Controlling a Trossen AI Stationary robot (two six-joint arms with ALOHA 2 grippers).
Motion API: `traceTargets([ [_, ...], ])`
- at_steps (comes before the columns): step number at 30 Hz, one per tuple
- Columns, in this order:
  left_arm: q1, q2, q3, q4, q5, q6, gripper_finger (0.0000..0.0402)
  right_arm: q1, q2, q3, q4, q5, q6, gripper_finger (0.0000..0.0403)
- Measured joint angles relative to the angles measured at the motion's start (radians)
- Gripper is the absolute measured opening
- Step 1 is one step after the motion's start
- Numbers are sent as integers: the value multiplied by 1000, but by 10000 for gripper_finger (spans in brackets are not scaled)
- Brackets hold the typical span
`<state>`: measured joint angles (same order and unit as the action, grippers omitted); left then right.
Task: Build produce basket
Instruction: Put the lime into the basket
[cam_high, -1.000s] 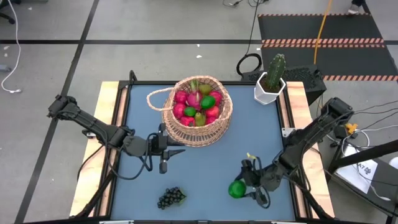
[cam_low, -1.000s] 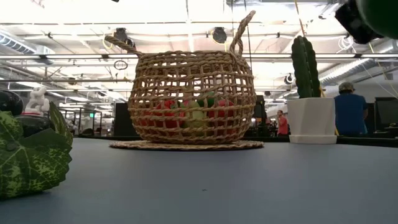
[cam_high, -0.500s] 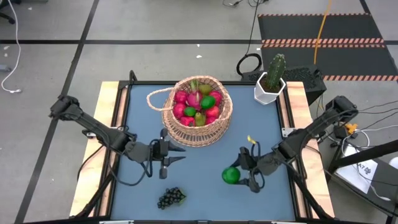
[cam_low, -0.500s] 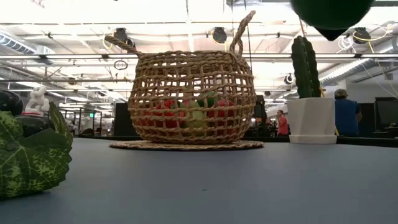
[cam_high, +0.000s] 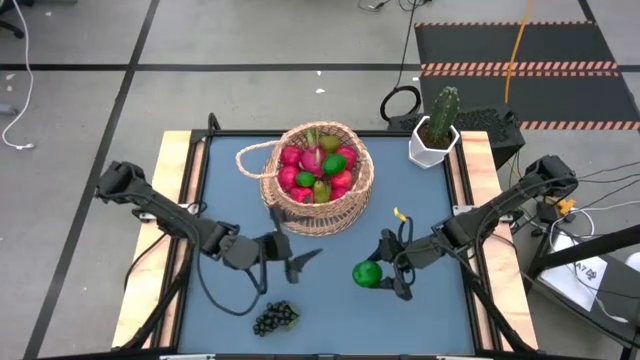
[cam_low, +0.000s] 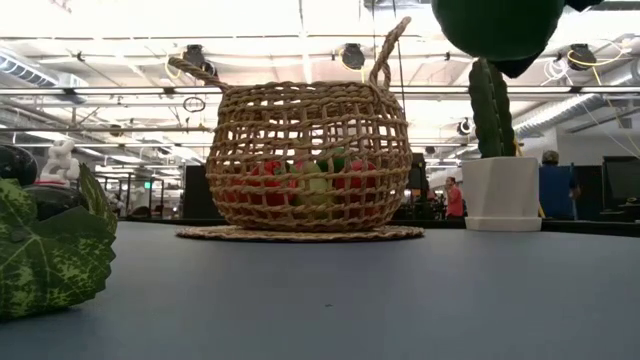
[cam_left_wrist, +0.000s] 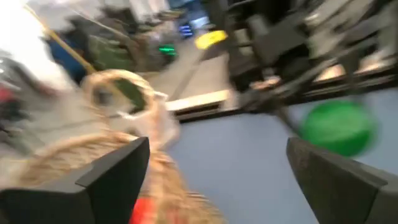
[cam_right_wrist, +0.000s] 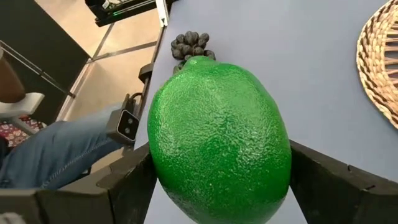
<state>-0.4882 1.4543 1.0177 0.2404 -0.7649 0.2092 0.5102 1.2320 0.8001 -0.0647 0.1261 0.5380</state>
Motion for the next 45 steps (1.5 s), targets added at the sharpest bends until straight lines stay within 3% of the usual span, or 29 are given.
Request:
traceTargets([
  [2, 1, 25, 28, 0, -32, 108, 386, 0, 0, 0, 0, 0, -4, 315],
  [6, -15, 63, 48, -7, 65, 235, 380, 0, 0, 0, 0, -1, -1, 315],
  [10, -18, 86, 52, -1, 191, 215, 364, 0, 0, 0, 1, -1, 13, 315],
  [14, -5, 112, 52, 24, 202, 148, 355, 1, 0, 0, 1, -1, 17, 315],
  [20, 32, 133, 52, 21, 344, 61, 368, 0, 0, 0, 1, 1, 0, 315],
  [24, 37, 165, 54, 46, 346, 39, 396, -1, 1, 0, 1, 2, -4, 315],
  [31, 25, 274, 53, 109, 359, 304, 386, -11, 11, 0, 15, 5, -26, 315],
  [36, 28, 342, 63, 231, 356, 391, 398, -19, 48, 0, 46, 1, -26, 314],
  [45, 36, 432, 158, 179, 399, 466, 397, -58, 115, 0, 142, -87, -27, 312],
])
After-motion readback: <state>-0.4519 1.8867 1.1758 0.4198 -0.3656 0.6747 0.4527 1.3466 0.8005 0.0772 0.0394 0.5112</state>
